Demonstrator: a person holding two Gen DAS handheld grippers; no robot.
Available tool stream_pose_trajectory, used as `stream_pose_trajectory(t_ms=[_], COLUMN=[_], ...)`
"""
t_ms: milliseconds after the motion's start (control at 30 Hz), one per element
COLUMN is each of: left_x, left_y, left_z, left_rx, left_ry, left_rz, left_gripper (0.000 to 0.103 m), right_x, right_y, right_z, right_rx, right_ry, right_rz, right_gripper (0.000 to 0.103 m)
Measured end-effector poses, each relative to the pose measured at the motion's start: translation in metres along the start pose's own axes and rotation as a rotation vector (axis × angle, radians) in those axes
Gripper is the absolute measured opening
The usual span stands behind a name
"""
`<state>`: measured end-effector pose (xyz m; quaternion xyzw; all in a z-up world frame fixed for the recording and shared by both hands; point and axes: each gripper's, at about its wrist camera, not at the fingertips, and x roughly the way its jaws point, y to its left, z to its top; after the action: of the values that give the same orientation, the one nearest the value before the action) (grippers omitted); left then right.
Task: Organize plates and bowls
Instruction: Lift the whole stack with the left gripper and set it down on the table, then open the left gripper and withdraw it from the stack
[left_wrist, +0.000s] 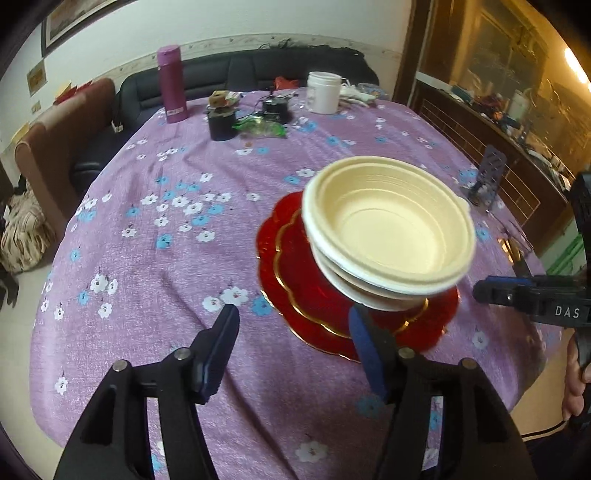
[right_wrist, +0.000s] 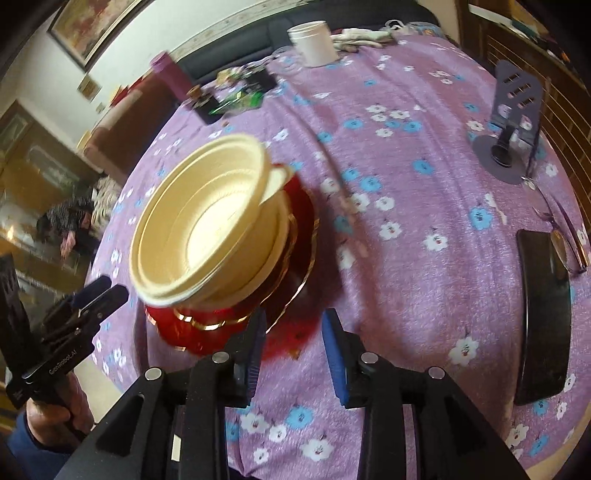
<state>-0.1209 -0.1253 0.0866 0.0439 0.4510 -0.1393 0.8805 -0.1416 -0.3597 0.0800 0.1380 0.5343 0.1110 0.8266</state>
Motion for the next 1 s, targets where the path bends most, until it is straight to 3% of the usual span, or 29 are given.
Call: stream_pose_trajectory(t_ms=[233, 467, 633, 800, 1000], left_x=[-0.006, -0.013, -0.020, -0.021, -0.025], left_y=[-0.013, -0.025, -0.031, -0.034, -0.032], left_z=[-0.009, -0.010, -0.006, -0.005, -0.004], left_rx=[0.034, 0.072, 0.089, 0.105, 0.101], left_ry=[-0.012, -0.034, -0.058, -0.069, -0.084], left_rz=[0.025, 0.079, 0.124, 0.211, 0.260], left_gripper=[0.067, 0.086, 0.094, 0.096, 0.101], right_x=[-0.007, -0.013, -0.021, -0.027, -0.038], right_y=[0.013, 0.017, 0.020, 0.022, 0.026], right_z=[-0.009, -0.018, -0.022, -0.023, -0.022], right_rx=[-0.078, -0.113, -0.135, -0.155, -0.189], right_ry=[-0.026, -0.035, -0.063, -0.088, -0.145], right_rz=[-0.022, -0.020, -0.021, -0.027, -0.030], right_gripper=[0.040, 0.042, 0.054, 0.067, 0.075])
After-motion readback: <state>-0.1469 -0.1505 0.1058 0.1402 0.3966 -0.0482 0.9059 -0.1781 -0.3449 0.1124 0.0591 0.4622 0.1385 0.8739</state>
